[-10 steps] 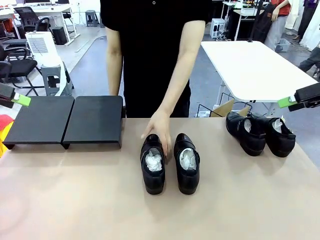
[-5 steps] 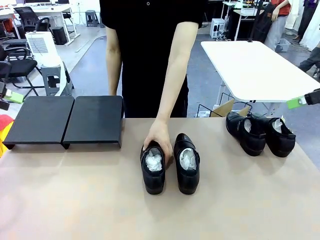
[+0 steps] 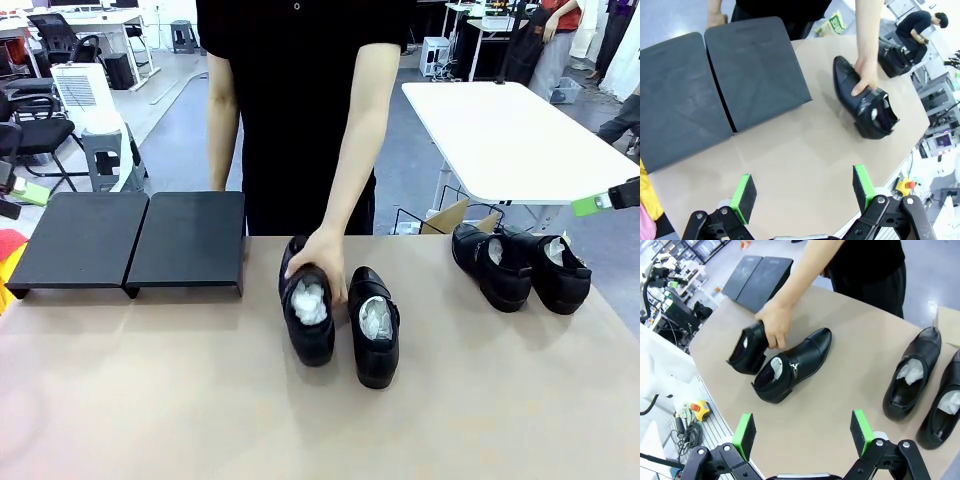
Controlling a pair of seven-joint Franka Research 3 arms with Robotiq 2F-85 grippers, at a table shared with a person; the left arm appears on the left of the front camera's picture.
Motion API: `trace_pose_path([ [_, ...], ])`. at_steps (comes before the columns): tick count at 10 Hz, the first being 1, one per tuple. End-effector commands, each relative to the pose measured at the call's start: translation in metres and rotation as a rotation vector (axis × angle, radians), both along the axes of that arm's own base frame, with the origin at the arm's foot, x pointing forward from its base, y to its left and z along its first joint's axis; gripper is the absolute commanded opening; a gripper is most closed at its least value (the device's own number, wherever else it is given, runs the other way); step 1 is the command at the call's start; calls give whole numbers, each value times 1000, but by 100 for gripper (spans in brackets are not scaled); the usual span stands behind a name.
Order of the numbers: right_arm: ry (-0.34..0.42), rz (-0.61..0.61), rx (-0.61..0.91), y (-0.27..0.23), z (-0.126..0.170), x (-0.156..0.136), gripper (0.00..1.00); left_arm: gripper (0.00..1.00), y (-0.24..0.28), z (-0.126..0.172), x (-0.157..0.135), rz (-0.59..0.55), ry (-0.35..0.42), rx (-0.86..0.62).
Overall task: Organize the shoes by placing them on the stand.
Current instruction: Pick up one Shoe and place it in the middle of the table.
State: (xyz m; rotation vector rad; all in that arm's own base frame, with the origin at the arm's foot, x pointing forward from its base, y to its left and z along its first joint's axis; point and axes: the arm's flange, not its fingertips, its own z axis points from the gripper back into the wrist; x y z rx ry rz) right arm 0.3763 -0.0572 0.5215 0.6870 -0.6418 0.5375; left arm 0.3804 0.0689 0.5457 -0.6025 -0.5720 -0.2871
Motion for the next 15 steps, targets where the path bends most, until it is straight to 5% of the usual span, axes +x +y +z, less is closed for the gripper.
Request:
trace_pose_path([
  [1, -13, 14, 5, -2, 1, 0, 100, 100, 4, 0, 0, -4, -7, 6],
  [9, 9, -1, -11, -1, 1, -3, 100, 100, 4, 0, 0, -4, -7, 6],
  [15, -37, -221, -382, 29, 8, 14, 100, 100, 4, 0, 0, -4, -7, 6],
])
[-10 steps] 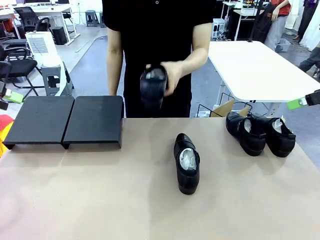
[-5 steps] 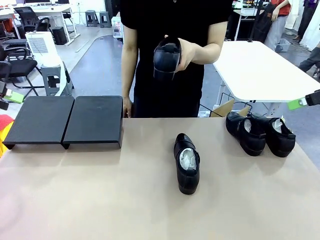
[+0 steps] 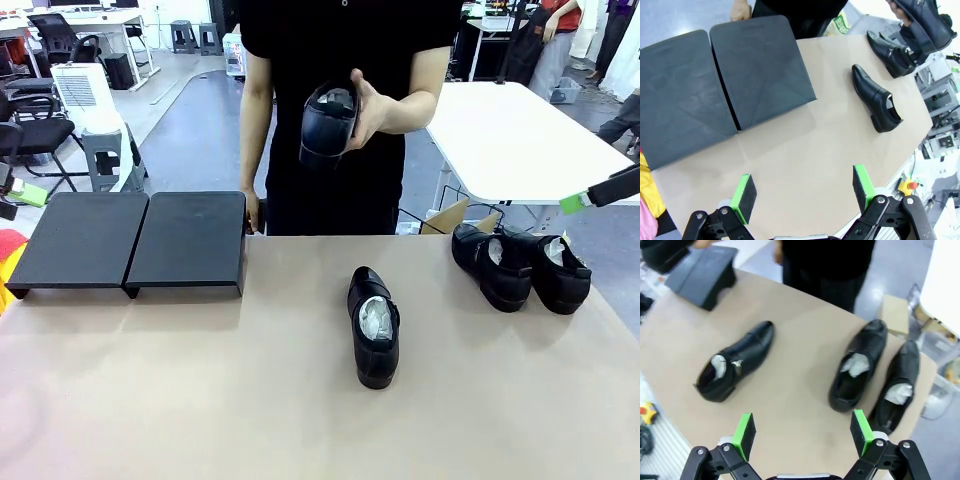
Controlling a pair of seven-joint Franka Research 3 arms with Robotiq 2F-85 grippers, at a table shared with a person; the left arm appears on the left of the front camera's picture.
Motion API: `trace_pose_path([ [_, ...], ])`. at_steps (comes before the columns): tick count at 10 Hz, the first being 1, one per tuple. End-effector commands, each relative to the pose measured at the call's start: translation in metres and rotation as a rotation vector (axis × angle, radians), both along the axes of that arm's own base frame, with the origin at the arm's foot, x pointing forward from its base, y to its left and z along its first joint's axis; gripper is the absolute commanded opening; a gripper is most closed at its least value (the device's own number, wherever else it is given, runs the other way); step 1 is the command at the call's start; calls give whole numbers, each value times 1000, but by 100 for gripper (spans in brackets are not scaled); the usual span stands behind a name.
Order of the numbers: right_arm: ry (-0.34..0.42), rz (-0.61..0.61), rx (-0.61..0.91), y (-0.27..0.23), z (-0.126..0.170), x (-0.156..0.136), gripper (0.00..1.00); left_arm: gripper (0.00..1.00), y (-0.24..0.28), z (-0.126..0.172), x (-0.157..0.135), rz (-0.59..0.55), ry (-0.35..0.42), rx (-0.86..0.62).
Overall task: Organize the shoes by placing them on the stand.
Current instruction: Pick up one Shoe and place it in the middle of the table.
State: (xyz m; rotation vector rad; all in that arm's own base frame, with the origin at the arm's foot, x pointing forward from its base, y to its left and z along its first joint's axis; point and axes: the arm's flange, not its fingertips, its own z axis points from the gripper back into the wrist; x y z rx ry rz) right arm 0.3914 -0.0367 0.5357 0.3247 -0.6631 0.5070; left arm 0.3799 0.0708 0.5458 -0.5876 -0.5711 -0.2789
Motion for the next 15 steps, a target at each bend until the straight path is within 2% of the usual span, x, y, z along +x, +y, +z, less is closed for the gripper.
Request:
trace_pose_path([
  [1, 39, -90, -79, 10, -7, 3, 100, 100, 2, 0, 0, -15, -9, -6],
  [3, 30, -187, -224, 20, -15, 17, 100, 100, 2, 0, 0, -15, -9, -6],
  [4, 52, -242, -338, 32, -29, 37, 100, 100, 2, 0, 0, -15, -9, -6],
  [5, 95, -284, -423, 43, -46, 57, 100, 100, 2, 0, 0, -15, -9, -6],
  [6, 156, -269, -456, 52, -63, 75, 100, 100, 2, 0, 0, -15, -9, -6],
  [8, 127, -287, -551, 63, -85, 96, 100, 100, 2, 0, 0, -15, -9, -6],
  [9, 131, -293, -568, 65, -93, 101, 100, 100, 2, 0, 0, -15, -9, -6],
  [10, 130, -245, -493, 54, -96, 80, 100, 100, 2, 0, 0, -15, -9, -6],
  [12, 130, -245, -493, 54, -96, 80, 100, 100, 2, 0, 0, -15, -9, -6],
  [13, 136, -256, -521, 56, -101, 91, 100, 100, 2, 0, 0, -15, -9, -6],
  [15, 227, -309, -568, 57, -96, 124, 100, 100, 2, 0, 0, -15, -9, -6],
])
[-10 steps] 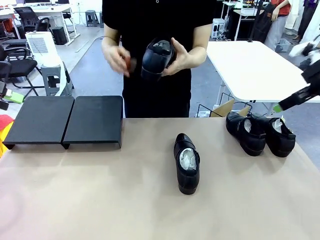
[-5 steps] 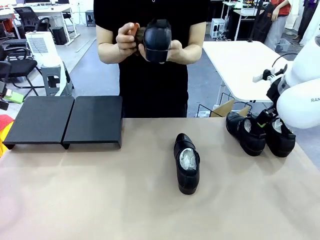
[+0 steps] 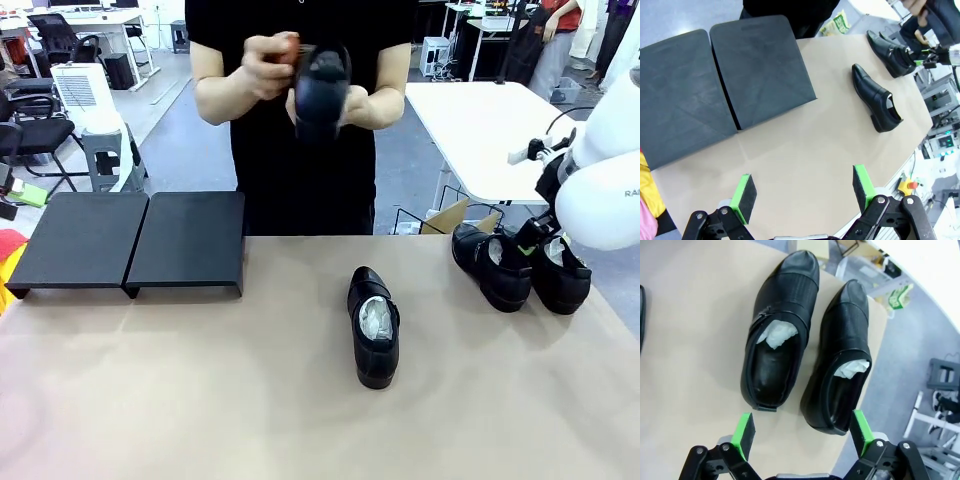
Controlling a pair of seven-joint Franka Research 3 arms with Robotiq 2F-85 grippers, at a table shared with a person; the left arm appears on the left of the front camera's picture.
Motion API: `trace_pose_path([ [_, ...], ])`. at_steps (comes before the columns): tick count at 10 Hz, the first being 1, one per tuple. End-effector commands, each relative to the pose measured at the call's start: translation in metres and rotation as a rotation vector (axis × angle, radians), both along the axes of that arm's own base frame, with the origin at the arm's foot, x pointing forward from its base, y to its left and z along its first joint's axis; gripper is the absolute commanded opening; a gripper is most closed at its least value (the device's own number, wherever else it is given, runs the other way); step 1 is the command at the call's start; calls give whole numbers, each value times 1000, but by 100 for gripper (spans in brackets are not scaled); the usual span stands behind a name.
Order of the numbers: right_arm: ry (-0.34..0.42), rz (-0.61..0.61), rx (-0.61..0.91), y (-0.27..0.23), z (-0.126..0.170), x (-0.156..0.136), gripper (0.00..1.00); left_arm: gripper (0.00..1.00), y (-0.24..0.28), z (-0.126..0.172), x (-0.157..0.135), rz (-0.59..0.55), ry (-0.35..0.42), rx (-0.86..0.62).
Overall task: Organize the shoes by placing them on the stand.
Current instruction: Pick up one Shoe and place it in the middle of the table.
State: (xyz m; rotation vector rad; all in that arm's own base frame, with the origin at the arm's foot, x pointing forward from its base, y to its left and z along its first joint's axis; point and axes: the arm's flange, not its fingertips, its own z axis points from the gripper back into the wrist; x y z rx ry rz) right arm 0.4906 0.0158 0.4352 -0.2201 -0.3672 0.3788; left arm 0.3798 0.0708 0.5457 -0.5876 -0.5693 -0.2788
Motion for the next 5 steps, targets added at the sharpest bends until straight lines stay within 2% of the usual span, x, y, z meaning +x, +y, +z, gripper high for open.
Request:
trace_pose_path([
  [1, 93, -65, -28, 7, 2, 41, 100, 100, 2, 0, 0, -15, -11, -7],
  [3, 161, -77, 2, 12, -14, 70, 100, 100, 2, 0, 0, -15, -11, -7],
  [5, 194, -111, 35, 17, -28, 84, 100, 100, 2, 0, 0, -15, -11, -7],
])
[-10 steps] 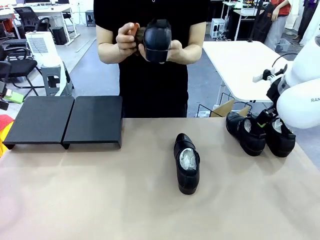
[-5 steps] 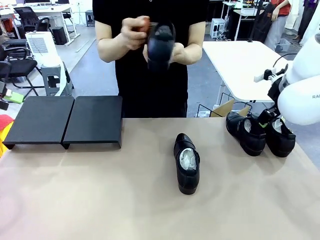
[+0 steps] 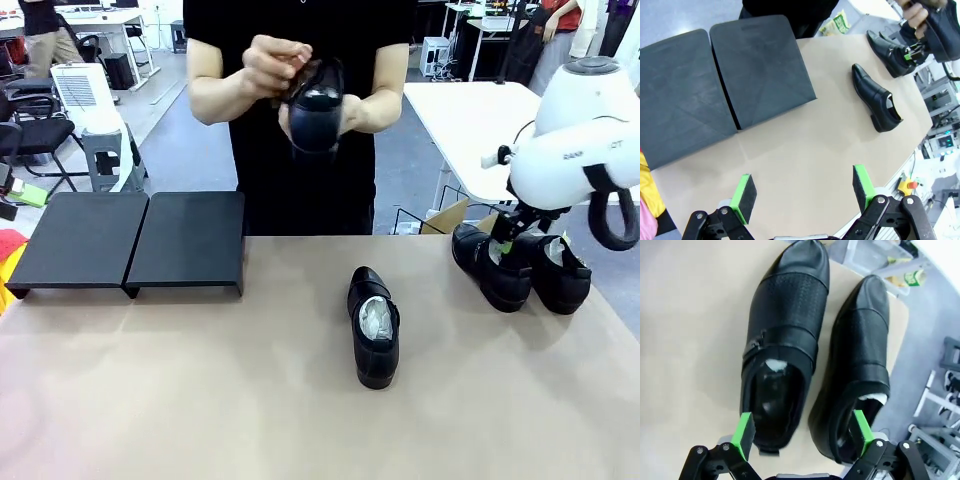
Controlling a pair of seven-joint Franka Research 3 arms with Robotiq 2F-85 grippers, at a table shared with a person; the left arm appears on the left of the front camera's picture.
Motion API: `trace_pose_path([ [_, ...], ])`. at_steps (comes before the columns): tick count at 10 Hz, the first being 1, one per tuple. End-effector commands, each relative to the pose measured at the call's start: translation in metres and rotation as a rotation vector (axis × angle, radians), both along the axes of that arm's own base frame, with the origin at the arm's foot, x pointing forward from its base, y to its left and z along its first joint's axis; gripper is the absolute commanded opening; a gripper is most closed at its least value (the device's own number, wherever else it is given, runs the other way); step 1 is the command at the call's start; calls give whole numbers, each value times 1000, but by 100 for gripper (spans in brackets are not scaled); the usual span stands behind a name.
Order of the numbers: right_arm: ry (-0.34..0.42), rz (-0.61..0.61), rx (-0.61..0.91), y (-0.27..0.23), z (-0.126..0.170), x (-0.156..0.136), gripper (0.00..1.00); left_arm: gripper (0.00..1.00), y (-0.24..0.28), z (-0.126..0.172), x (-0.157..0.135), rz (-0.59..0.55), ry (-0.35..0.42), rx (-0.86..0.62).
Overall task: Organize the shoes by placing them on the stand.
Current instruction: Pick up one Shoe and place it in the middle of the table.
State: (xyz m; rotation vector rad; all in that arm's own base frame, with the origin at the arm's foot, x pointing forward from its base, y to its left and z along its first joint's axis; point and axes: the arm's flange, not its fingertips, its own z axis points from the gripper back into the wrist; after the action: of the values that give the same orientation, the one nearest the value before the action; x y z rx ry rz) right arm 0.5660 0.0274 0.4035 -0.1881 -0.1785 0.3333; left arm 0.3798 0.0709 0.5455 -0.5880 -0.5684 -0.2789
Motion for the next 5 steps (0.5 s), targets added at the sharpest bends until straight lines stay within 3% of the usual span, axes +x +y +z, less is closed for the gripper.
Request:
trace_pose_path([
  [1, -4, -87, 37, 3, 0, 11, 100, 100, 2, 0, 0, -15, -12, -6],
  [3, -48, -171, 64, -6, 2, 13, 100, 100, 2, 0, 0, -15, -12, -6],
  [5, -41, -214, 99, -18, 2, 11, 100, 100, 2, 0, 0, -15, -12, -6],
])
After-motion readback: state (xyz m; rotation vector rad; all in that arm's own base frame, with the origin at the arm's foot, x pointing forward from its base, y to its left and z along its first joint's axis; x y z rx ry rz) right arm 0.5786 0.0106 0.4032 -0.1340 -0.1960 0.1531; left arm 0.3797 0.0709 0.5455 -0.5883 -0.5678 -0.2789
